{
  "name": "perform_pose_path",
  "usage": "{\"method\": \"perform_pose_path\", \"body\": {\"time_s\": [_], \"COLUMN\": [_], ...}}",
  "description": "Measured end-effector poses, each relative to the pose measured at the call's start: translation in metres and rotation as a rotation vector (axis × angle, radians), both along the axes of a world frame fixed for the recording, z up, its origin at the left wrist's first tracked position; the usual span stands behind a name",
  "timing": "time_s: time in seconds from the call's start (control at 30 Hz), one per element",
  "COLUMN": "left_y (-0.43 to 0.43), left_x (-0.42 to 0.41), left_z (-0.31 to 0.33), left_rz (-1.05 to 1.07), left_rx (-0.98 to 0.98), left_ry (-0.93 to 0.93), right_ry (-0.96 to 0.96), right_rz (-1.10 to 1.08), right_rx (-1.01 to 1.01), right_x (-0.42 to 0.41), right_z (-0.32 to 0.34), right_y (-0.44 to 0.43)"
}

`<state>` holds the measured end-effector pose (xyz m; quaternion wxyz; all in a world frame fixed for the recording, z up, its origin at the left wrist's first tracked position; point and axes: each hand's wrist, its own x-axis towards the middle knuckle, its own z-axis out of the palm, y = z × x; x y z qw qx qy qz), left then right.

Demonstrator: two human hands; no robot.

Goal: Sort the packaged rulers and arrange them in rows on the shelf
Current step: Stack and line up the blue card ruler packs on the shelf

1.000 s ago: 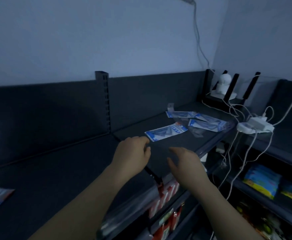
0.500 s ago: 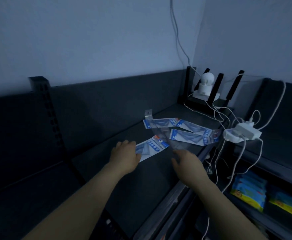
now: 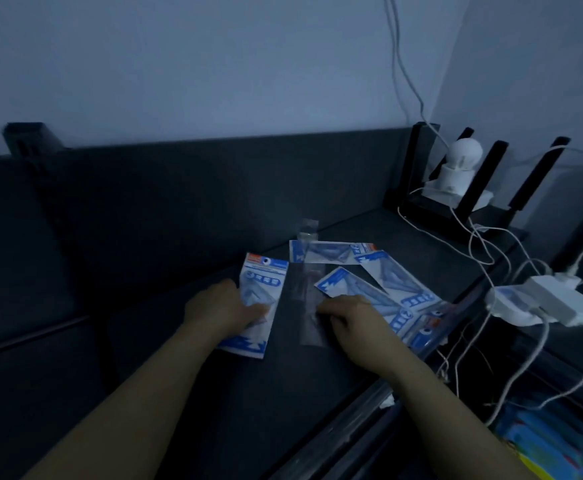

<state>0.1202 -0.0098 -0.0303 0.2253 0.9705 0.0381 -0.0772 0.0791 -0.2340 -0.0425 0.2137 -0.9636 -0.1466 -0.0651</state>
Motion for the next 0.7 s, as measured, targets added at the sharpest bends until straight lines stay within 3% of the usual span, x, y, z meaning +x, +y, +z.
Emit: {"method": "perform_pose_path", "body": {"time_s": [0.07,0.2,0.43,0.57,0.7], "left_y": [-0.003,-0.008,-0.009,-0.009,-0.006], "left_x": [0.001,0.001,0.001,0.0,-0.002], "left_z": [0.003,0.004,-0.009,-0.012,-0.011], "left_rz": [0.036,0.098,0.182,0.192,0.179], "left_rx": [0.006,0.032,0.057,0.045,-0.067], "left_ry": [-0.016,-0.032,-0.059,-0.068,-0.023], "right_ry": [0.006,-0.004,-0.086,-0.062,0.023], "right_rz": [0.019,-0.123,-0.291,-0.032,0.078], "right_rx": [0.1,0.068,-0.169,-0.108,-0.179], "right_x": [0.008,0.03,0.052,0.041,0.028], "right_z": [0.002,0.0,-0.006,-0.004,0.001], "right_y": [-0.005,-0.026,-0.052,-0.043,-0.041]}}
